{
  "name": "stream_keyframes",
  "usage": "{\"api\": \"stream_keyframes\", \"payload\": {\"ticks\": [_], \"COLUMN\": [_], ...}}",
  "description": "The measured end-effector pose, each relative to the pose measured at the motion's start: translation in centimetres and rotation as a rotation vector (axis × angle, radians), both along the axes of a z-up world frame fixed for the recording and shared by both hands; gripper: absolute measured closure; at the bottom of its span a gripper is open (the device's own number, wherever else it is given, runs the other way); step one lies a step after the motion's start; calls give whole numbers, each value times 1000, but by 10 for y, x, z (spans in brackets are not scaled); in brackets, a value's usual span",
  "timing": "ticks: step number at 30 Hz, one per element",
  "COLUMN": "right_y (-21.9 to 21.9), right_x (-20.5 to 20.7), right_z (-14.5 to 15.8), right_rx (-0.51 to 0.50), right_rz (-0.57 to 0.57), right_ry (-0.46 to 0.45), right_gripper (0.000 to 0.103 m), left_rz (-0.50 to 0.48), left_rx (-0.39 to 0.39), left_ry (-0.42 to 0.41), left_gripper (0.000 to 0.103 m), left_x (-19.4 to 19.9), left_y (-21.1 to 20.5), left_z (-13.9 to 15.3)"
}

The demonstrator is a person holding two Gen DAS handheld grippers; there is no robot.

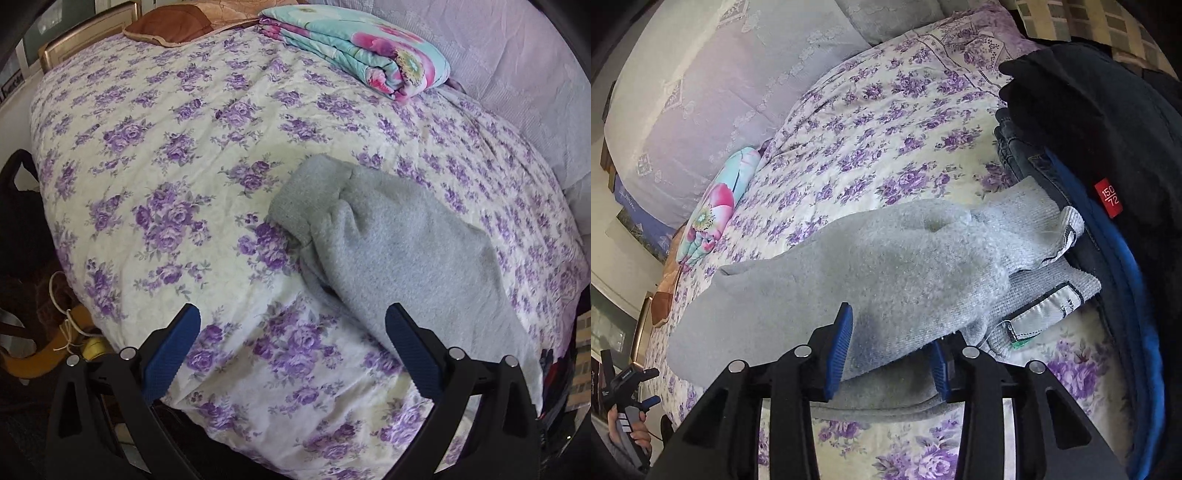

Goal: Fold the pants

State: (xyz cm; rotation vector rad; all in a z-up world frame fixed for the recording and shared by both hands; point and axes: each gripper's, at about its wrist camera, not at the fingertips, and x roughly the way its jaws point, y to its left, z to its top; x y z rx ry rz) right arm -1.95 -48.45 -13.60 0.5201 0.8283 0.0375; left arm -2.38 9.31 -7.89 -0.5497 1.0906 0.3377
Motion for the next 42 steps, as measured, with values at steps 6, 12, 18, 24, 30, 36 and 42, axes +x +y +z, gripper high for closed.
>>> {"api": "stream_keyframes", "payload": {"ticks": [6,12,18,24,30,36,42], "right_y": [-1,0,0,0,-7,-5,3], "right_x": [3,-1,-1,16,47,109,193], "right_z": [1,8,19,40,62,93,76], "right_rx": [16,0,7,-7,-16,-111,-294], "right_rz": [-49,-81,-103,-89,-88,-56,-92], "right_ry": [5,0,-18,-54,-101,-163,-122], "right_gripper": [73,87,92,94,96,97,96], "left_rz": [-55,-57,-51,-136,-166,-164,-77], "left_rx": [-115,-190,-262,-193,-170,-124,-23], "left_ry": [2,31,-57,-78,-142,-208,-263], "left_gripper": [32,57,87,87,94,96,103], "left_x": [44,70,71,99,132,195,272], "left_y": [10,16,31,13,5,-3,-1], "left_z": [-13,-23,2,21,36,53,45]}}
